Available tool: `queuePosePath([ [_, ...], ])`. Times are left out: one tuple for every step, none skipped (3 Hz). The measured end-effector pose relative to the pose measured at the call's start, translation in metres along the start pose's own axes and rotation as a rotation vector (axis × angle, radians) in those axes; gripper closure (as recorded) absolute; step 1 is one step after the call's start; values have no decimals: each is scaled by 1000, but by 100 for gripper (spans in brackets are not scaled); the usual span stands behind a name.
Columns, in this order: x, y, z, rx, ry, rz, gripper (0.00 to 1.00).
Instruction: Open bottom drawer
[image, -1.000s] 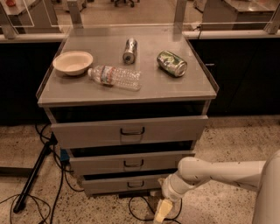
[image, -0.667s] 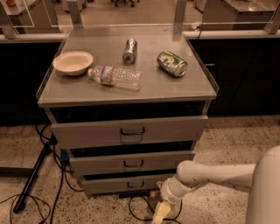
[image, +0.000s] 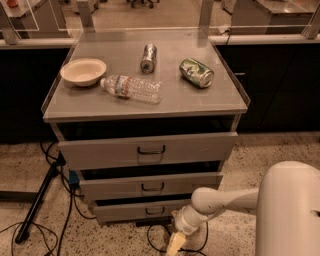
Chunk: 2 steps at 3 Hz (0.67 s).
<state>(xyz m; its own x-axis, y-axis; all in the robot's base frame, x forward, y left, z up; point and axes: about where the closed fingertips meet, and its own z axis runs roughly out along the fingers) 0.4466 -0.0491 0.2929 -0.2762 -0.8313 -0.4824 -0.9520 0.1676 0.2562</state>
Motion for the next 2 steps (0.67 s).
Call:
queuePosePath([
  [8, -2, 15, 16, -3, 6, 0],
  [1, -25, 40, 43, -1, -18, 0],
])
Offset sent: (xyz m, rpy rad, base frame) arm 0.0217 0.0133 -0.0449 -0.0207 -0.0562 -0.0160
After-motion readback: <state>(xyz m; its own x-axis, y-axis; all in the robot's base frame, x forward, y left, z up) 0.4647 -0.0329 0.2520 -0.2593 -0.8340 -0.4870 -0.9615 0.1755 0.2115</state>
